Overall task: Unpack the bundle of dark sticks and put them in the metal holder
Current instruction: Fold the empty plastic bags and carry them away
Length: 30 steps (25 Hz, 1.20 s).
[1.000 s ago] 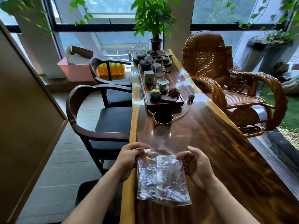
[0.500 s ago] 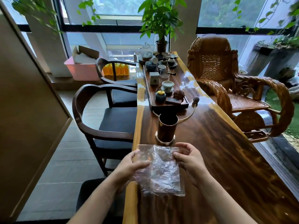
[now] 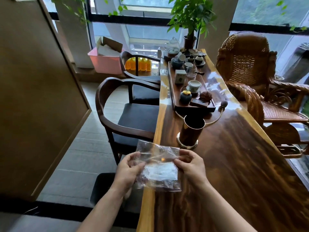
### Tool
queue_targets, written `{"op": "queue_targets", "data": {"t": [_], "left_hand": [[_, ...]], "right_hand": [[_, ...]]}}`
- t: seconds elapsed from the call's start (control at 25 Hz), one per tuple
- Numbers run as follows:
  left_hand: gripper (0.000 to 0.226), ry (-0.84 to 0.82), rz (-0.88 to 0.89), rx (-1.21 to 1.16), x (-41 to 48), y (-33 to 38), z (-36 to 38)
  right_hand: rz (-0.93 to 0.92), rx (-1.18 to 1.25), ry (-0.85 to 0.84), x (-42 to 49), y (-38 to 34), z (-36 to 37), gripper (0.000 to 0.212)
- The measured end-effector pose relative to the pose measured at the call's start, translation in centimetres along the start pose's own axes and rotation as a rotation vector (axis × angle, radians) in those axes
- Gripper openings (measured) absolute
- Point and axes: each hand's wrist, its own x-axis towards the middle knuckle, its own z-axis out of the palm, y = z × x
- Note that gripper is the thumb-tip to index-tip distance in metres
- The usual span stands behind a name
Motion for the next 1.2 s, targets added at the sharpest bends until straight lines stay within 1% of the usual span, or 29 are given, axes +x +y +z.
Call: {"op": "queue_targets", "data": {"t": [0.08,0.16,0.28,0.32,0.36,0.4,0.48,0.56,0.64,0.8,0.88,0.96,1.08,1.2], "left_hand": [[0.039,0.024,-0.057,-0.062,-0.1,-0.7,-1.5],[0.040,0.086,-0.061,-0.067,0.1,-1.4,-3.4],[0.042,0.208,-0.038,-0.075,1.1,-2.4,-6.7],[0.043,0.243,-0.040,-0.074,1.5,-2.7,-7.7],[0.044,0.278,-0.045,-0.074,1.9,-3.0,-8.8],[0.044,0.313,-0.049,-0.075,2.3,-3.3,-9.8],[0.044,0.372,-0.052,-0.071,3.2,-3.9,-11.7],[0.044,0.412,-0.060,-0.060,4.2,-4.6,-13.2],[0.044,0.439,-0.070,-0.056,5.6,-5.4,-14.5],[0.042,0.475,-0.105,-0.012,8.3,-7.1,-15.9],[0.040,0.481,-0.153,0.008,9.8,-8.3,-16.4],[0.045,0.484,-0.191,0.031,11.1,-9.3,-16.8],[0.047,0.486,-0.245,0.071,13.2,-11.2,-17.4],[0.050,0.529,-0.303,0.109,15.4,-13.5,-18.3]], "right_hand": [[0.000,-0.018,-0.035,0.9,0.8,1.7,0.035],[0.021,-0.062,-0.096,2.0,1.7,3.6,0.031],[0.138,-0.055,-0.203,3.3,3.3,6.6,0.027],[0.149,-0.109,-0.231,3.6,4.0,7.5,0.027],[0.102,-0.268,-0.252,4.0,4.7,8.2,0.030],[0.020,-0.492,-0.275,4.5,5.4,8.7,0.036],[-0.150,-0.900,-0.295,5.6,6.5,9.5,0.051],[-0.227,-1.105,-0.291,7.1,7.1,10.1,0.062],[-0.250,-1.256,-0.284,8.8,8.0,10.7,0.069],[-0.239,-1.301,-0.239,12.6,10.3,11.6,0.072],[-0.217,-1.322,-0.166,14.8,11.5,11.2,0.070],[-0.192,-1.328,-0.069,16.1,12.8,10.5,0.067],[-0.250,-1.377,0.023,16.5,14.6,9.7,0.064],[-0.264,-1.399,0.051,16.4,14.9,9.8,0.063]]}}
